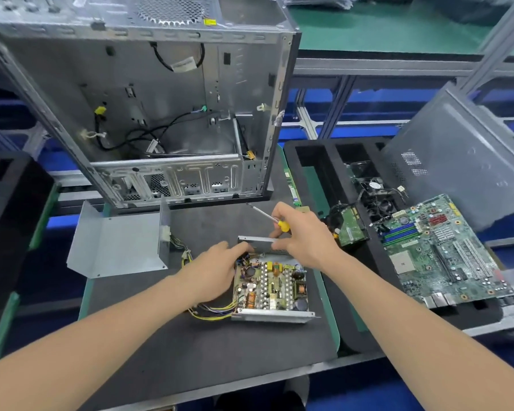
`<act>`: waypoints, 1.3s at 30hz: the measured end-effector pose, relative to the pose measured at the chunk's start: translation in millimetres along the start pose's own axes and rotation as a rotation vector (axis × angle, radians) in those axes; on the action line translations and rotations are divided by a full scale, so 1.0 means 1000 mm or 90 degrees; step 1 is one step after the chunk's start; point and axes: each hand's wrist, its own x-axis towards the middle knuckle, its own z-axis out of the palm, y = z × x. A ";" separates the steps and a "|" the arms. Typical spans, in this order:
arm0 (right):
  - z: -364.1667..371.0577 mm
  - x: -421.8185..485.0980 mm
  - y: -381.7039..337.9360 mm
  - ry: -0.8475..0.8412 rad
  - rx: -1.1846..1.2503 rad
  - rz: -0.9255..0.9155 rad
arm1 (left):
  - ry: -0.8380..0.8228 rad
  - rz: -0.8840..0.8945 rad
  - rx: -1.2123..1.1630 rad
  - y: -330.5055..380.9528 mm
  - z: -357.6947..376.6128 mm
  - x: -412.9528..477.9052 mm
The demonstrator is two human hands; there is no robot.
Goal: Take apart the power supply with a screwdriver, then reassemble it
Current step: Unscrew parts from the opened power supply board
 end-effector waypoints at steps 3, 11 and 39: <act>0.000 0.001 0.003 -0.003 0.002 -0.010 | 0.009 0.033 0.093 -0.007 0.003 0.001; 0.000 0.002 0.004 -0.018 0.010 -0.018 | 0.056 0.072 -0.054 -0.011 0.008 -0.003; -0.047 -0.032 0.026 -0.058 0.084 -0.069 | 0.160 0.006 -0.120 0.002 0.033 0.010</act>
